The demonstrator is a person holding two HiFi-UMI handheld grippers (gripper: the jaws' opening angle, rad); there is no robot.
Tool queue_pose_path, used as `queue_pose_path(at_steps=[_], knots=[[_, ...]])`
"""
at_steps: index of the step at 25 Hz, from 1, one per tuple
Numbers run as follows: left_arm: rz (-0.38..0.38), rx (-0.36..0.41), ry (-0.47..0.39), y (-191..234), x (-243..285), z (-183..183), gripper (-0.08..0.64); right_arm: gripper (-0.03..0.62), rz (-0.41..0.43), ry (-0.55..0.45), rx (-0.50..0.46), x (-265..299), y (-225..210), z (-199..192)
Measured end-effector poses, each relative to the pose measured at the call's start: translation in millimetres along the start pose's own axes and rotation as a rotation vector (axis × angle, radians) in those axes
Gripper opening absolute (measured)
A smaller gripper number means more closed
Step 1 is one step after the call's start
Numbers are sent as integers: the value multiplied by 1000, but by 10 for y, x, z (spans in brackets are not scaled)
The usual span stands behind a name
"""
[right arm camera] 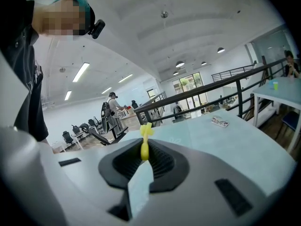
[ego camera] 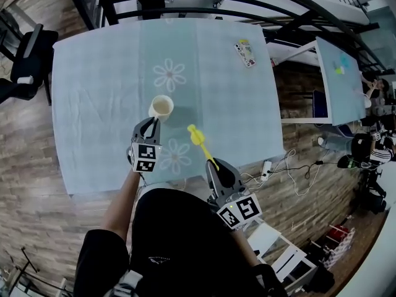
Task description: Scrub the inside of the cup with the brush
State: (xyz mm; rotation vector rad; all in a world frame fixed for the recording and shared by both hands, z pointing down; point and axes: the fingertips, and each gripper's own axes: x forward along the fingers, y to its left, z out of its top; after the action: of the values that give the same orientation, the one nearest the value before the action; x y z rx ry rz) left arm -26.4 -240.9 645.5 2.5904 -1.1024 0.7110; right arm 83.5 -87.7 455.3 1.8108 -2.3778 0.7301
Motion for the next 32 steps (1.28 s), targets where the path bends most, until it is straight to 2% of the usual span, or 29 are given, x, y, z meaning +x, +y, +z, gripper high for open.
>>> queue_pose_path(at_steps=[7,10,14,20,22,25,28,32], knots=[[-61,131,-72,-508,-570,339,52,38,116,59,-84,-12,-243,131],[-72,193,-74,-687,-747,453,52,38,167,118,-153,-24,-382,120],[-92,227,-81,-895,-962,540,52,38,252,213,-235,-65,-520,34],[-109,421,4,-1315,-1180,489,52,38,454,411,-435,-196,-595,-214],[-128,432,28,-1457,-1211,462,52,38,493,458,-500,-220,-634,-297],[-159,443,57,-1678,-1257,433,52,38,579,533,-548,-258,-609,-424],[-192,483,98,-1919,-1263,448,52,37,662,617,-611,-304,-605,-541],[-227,522,126,-2199,-1212,493,52,37,749,668,-696,-350,-618,-629]])
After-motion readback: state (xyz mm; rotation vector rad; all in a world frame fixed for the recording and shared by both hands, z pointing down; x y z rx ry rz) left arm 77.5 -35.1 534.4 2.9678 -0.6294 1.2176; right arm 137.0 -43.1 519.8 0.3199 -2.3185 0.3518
